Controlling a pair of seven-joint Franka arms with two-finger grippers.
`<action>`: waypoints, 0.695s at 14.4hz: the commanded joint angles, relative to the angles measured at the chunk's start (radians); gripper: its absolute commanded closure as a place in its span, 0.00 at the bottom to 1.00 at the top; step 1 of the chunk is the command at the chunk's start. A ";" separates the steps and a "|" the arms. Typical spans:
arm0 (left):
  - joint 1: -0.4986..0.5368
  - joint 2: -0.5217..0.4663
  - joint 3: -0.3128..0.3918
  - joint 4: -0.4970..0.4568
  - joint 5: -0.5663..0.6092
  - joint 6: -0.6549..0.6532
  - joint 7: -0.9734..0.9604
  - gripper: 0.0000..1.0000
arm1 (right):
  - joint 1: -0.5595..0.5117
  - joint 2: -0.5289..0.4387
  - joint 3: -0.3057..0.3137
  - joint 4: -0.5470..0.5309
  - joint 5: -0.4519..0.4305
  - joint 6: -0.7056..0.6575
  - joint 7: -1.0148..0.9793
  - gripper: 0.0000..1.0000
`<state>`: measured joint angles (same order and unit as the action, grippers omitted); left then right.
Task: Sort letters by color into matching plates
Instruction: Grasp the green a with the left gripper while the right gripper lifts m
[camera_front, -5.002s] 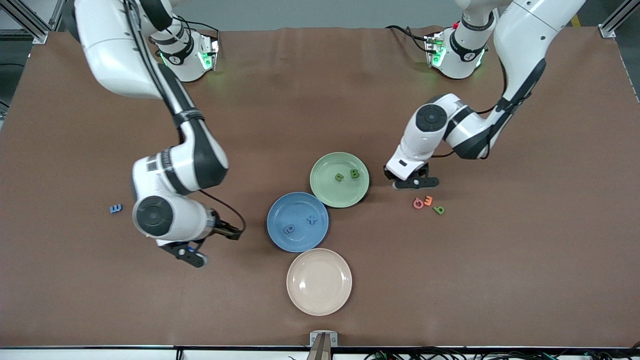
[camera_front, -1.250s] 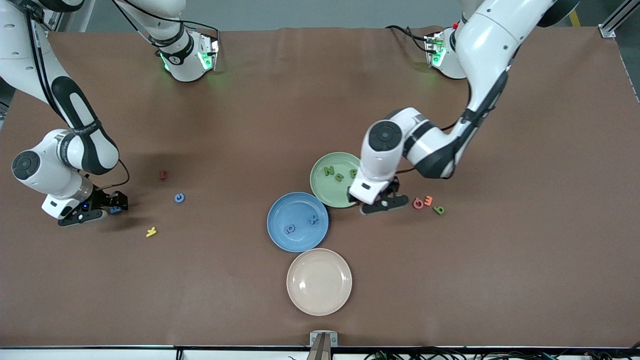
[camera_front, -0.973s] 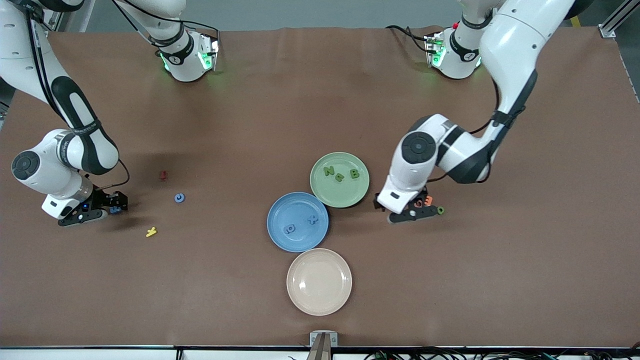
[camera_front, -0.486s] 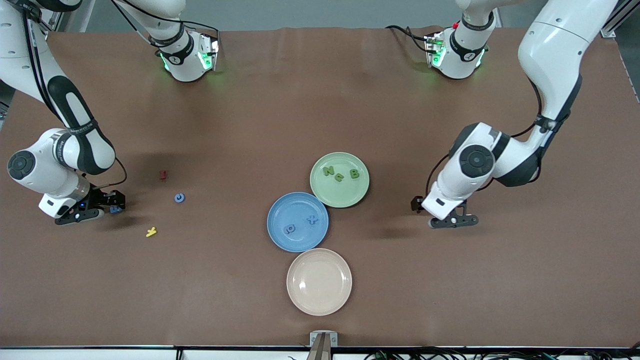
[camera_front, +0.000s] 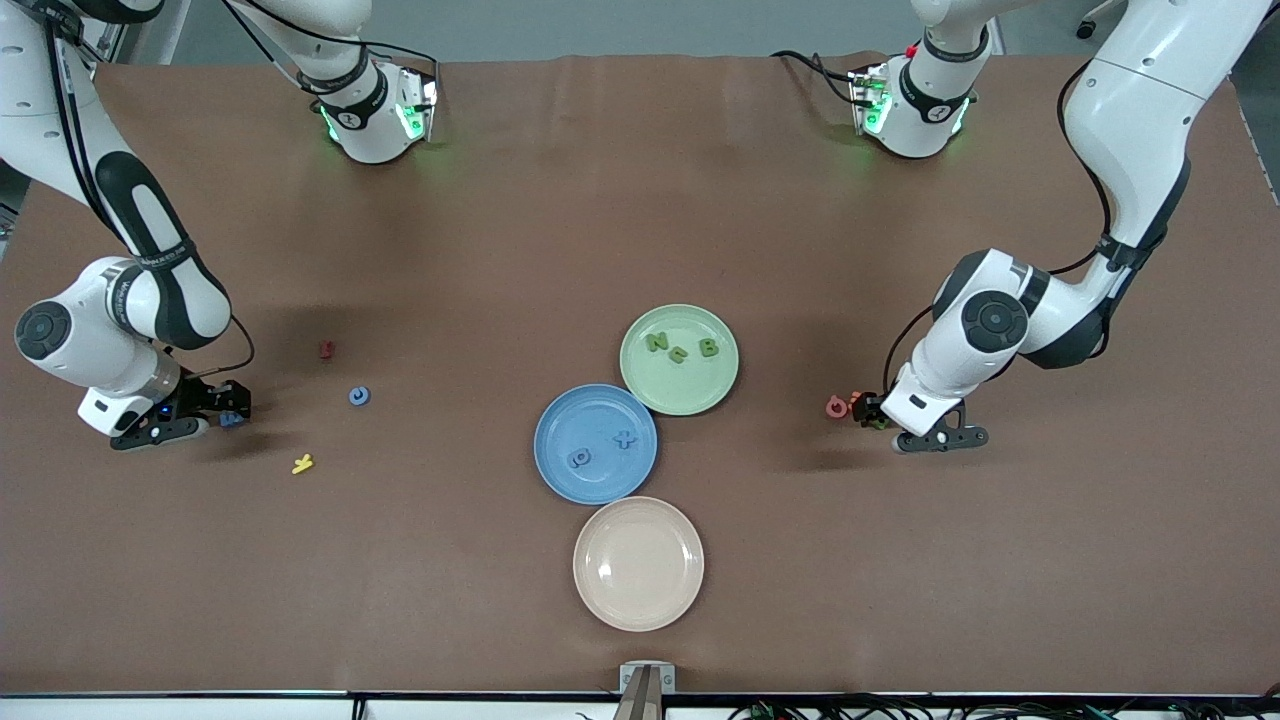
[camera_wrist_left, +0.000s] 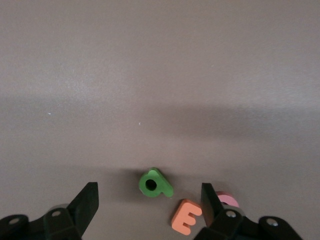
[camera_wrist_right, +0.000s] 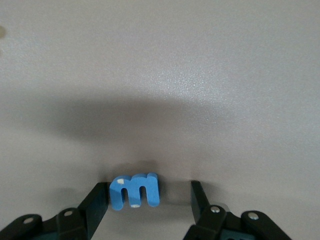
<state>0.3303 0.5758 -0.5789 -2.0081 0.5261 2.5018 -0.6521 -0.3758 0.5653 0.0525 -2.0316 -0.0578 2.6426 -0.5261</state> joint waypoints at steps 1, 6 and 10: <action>0.012 0.015 -0.010 -0.009 0.020 0.017 -0.021 0.13 | -0.018 0.013 0.017 0.004 -0.005 -0.010 -0.017 0.30; 0.013 0.036 -0.009 -0.009 0.021 0.019 -0.046 0.26 | -0.017 0.013 0.018 0.004 -0.005 -0.012 -0.015 0.56; 0.016 0.059 -0.006 -0.009 0.057 0.055 -0.047 0.28 | -0.015 0.012 0.018 0.007 -0.004 -0.013 -0.014 0.86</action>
<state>0.3327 0.6191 -0.5782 -2.0110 0.5376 2.5261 -0.6768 -0.3758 0.5545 0.0543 -2.0271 -0.0579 2.6238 -0.5271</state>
